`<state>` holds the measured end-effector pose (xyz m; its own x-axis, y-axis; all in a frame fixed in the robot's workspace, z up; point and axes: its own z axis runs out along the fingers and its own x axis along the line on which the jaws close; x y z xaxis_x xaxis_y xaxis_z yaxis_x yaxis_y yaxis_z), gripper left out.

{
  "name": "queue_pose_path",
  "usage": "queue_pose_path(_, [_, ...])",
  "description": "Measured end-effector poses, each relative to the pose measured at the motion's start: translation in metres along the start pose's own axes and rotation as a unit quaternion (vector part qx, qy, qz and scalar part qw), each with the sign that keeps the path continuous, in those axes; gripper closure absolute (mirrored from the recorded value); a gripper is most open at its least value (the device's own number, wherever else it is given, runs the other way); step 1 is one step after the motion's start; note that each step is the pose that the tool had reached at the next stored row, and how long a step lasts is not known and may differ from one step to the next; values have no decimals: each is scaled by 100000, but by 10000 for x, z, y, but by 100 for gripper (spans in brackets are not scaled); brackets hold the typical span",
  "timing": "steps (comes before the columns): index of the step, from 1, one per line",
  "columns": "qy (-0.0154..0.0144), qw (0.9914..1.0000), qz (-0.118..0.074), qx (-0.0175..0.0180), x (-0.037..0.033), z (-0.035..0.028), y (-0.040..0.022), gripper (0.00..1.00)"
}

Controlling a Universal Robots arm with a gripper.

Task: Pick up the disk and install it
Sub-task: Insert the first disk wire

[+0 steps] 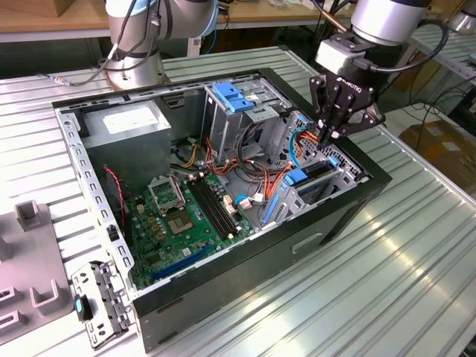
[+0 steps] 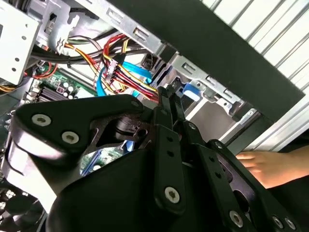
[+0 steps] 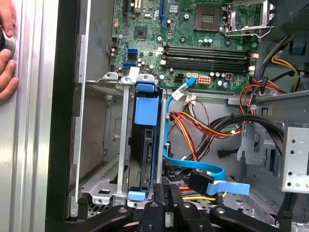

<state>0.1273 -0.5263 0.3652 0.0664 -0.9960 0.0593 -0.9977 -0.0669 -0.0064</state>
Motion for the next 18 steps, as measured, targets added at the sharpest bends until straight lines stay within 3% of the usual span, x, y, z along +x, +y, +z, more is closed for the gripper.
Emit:
queue_pose_path(5, [30,99958,2891,-175,13,42,4,84])
queue_pose_path(8, [26,99957,2937,-180,71,59,22,84])
queue_pose_path(18, [26,99957,2923,-178,140,113,82,84])
